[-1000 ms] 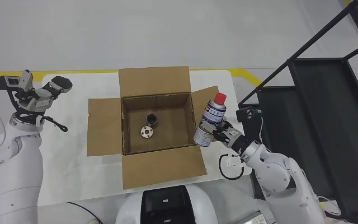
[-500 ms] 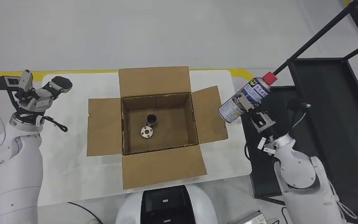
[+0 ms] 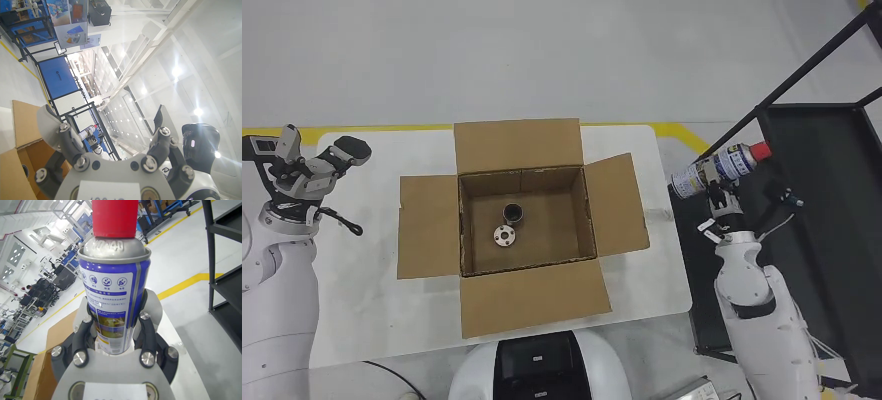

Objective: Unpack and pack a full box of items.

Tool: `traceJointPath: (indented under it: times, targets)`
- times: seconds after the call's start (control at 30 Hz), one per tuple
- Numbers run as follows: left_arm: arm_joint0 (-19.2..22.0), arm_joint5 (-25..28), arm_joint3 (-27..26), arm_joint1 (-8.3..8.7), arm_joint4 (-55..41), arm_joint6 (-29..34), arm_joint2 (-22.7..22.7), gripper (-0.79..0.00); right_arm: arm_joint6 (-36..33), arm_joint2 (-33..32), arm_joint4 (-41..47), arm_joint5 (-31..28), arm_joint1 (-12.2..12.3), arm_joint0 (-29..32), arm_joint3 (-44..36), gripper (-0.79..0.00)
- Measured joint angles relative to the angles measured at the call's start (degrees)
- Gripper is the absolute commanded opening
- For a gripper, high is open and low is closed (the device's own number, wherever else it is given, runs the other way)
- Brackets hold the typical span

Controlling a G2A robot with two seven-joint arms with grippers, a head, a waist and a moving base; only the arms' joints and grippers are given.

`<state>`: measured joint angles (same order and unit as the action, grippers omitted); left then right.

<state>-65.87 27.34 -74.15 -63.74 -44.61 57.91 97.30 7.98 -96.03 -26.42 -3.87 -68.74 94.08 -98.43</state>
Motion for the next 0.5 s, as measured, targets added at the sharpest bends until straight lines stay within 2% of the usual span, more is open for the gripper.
traceJointPath:
  times: [0.23,0.5]
  targets:
    - [0.0,0.0,0.0,0.0,0.0,0.0,0.0,0.0,6.97,5.81,-5.02,-0.38,-0.98,-7.53,12.51,-0.785]
    - [0.0,0.0,0.0,0.0,0.0,0.0,0.0,0.0,6.87,6.0,-5.19,-0.46,-1.0,-7.91,13.18,-0.785]
